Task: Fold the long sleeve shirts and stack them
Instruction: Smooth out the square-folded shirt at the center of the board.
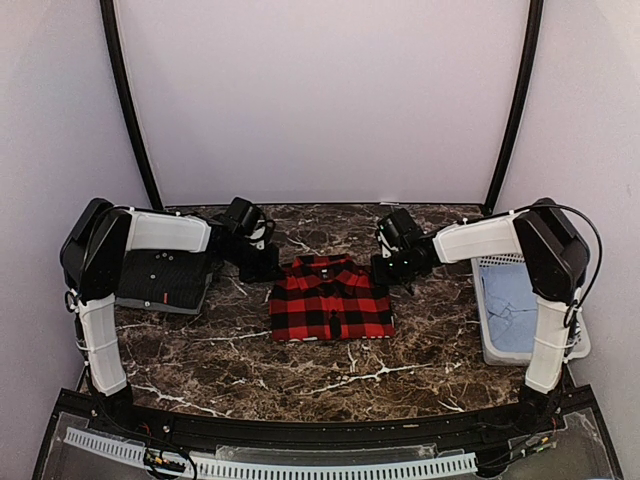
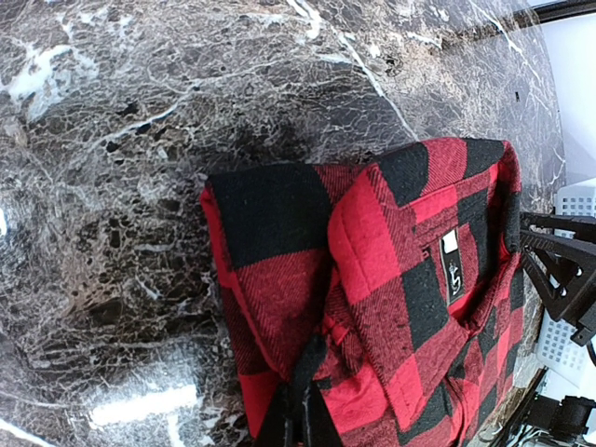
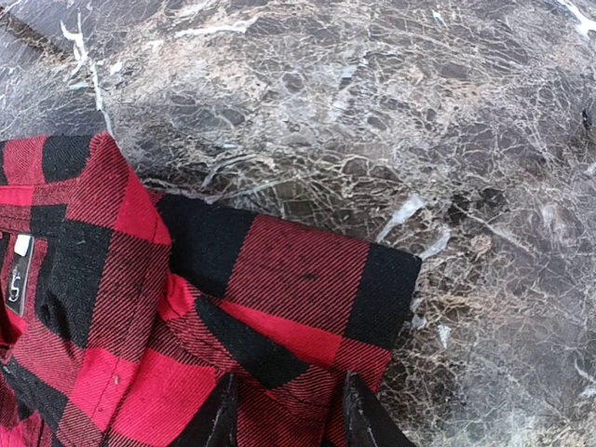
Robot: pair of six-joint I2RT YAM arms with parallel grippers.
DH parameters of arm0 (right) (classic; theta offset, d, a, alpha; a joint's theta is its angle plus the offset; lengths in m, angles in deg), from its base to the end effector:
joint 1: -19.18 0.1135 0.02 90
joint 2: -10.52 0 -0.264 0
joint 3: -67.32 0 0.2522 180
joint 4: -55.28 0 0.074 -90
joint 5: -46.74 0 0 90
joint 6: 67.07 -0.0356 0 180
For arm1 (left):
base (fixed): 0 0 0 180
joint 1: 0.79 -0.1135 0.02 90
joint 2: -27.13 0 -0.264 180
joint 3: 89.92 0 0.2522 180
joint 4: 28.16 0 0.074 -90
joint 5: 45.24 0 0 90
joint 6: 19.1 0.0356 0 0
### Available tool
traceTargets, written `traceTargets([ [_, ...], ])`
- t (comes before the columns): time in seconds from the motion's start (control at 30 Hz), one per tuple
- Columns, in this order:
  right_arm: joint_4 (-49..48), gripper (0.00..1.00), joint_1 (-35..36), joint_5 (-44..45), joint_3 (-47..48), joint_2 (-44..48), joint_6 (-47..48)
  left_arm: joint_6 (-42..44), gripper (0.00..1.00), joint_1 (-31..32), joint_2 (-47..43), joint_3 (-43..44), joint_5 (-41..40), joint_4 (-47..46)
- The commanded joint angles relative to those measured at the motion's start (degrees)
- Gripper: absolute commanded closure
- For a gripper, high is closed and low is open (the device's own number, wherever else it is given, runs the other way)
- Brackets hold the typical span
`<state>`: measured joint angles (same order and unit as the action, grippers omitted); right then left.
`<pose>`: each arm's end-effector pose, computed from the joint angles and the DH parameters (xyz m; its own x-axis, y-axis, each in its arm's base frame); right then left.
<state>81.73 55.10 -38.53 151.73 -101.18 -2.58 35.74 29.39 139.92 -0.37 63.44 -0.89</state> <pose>0.3309 0.2361 0.1549 -0.8241 -0.0670 -0.5624 -0.2108 0.9579 0.1947 0.3595 -0.2223 0.1742 -0.9210 -0.0954 -0.3776 0.1491 0.8092 -0.5683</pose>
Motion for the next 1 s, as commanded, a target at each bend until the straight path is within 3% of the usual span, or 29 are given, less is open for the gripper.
traceTargets([
  [0.0,0.0,0.64,-0.5,0.9,2.0,-1.2,0.3,0.4,1.00,0.2,-2.2,0.9,0.6,0.6],
  [0.13,-0.7,0.71,-0.4,-0.5,2.1,-1.3,0.5,0.3,1.00,0.2,-2.1,0.9,0.7,0.4],
  [0.37,-0.2,0.99,-0.4,-1.2,2.7,0.2,0.5,0.3,1.00,0.3,-1.9,0.9,1.1,0.0],
  [0.97,1.2,1.00,0.0,-0.8,0.5,6.4,0.0,0.4,1.00,0.7,-2.7,1.0,1.1,-0.6],
])
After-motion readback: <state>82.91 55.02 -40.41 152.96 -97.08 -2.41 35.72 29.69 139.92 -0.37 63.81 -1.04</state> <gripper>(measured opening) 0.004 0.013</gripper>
